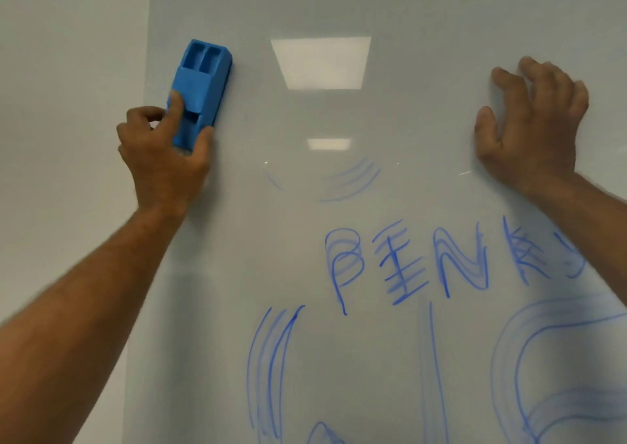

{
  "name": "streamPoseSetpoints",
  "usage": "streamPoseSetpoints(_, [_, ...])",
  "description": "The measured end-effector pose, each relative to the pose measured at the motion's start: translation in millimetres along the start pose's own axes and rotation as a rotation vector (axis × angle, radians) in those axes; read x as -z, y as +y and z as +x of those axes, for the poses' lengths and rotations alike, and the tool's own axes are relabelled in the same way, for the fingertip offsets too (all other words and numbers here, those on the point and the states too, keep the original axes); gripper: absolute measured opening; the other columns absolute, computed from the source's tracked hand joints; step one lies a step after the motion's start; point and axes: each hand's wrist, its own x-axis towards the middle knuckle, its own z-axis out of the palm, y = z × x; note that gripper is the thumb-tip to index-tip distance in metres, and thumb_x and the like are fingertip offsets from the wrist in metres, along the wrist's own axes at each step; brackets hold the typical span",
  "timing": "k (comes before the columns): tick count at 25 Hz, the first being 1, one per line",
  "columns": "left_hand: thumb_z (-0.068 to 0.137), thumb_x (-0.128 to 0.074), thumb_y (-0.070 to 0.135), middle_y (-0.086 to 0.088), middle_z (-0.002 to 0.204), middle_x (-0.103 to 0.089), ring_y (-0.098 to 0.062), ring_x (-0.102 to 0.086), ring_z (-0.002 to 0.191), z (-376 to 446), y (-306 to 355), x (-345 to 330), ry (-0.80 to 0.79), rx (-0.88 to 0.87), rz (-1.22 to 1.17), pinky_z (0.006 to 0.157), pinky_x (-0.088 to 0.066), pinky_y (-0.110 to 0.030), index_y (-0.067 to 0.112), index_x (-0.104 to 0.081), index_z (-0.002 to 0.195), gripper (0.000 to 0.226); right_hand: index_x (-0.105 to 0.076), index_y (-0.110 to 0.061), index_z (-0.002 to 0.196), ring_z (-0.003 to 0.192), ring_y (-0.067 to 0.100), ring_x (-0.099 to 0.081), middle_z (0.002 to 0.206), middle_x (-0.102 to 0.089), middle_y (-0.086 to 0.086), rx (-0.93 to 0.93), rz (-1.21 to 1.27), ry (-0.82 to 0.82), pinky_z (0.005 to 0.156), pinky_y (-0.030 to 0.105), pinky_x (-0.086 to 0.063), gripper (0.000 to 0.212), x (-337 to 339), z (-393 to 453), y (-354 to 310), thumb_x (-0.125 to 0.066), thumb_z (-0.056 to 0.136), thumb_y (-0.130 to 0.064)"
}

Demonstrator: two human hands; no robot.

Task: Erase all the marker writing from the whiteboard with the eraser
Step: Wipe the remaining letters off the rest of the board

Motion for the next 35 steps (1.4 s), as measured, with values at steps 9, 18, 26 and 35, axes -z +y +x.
streamPoseSetpoints(9, [0.090, -0.069, 0.036, -0.021, 0.113, -0.062, -0.034, -0.057, 0.085, -63, 45, -10, -0.130, -0.711, -0.104, 0.079, -0.042, -0.043, 0.010, -0.065, 0.134, 0.051, -0.047, -0.017, 0.143, 0.142, 0.038, -0.035, 0.151, -0.042, 0.018, 0.000, 0.018, -0.008, 0.118, 0.061, -0.019, 0.053, 2, 0, -2, -0.043, 0.096, -0.040])
streamPoseSetpoints(18, [0.085, -0.074, 0.034, -0.019, 0.111, -0.062, -0.030, -0.053, 0.085, -53, 55, -21, -0.048, -0.521, -0.093, 0.082, -0.039, -0.036, 0.012, -0.066, 0.133, 0.053, -0.047, -0.017, 0.144, 0.141, 0.038, -0.036, 0.151, -0.042, 0.017, 0.011, -0.016, -0.005, 0.117, 0.060, -0.021, 0.053, 2, 0, 2, -0.041, 0.097, -0.042])
streamPoseSetpoints(26, [0.087, -0.072, 0.037, -0.017, 0.113, -0.065, -0.033, -0.057, 0.089, -85, 95, -18, -0.259, -0.925, -0.103, 0.074, -0.039, -0.040, 0.015, -0.067, 0.134, 0.052, -0.047, -0.018, 0.145, 0.142, 0.038, -0.035, 0.153, -0.041, 0.016, -0.001, 0.004, -0.023, 0.119, 0.060, -0.019, 0.055, 3, 0, 1, -0.041, 0.096, -0.042])
streamPoseSetpoints(35, [0.086, -0.071, 0.034, -0.017, 0.114, -0.063, -0.032, -0.056, 0.090, -65, 88, -24, -0.099, -0.568, -0.066, 0.084, -0.028, -0.031, 0.014, -0.066, 0.134, 0.052, -0.046, -0.017, 0.147, 0.145, 0.038, -0.032, 0.155, -0.039, 0.016, 0.002, -0.002, -0.052, 0.120, 0.060, -0.015, 0.058, 4, -1, 3, -0.039, 0.096, -0.044])
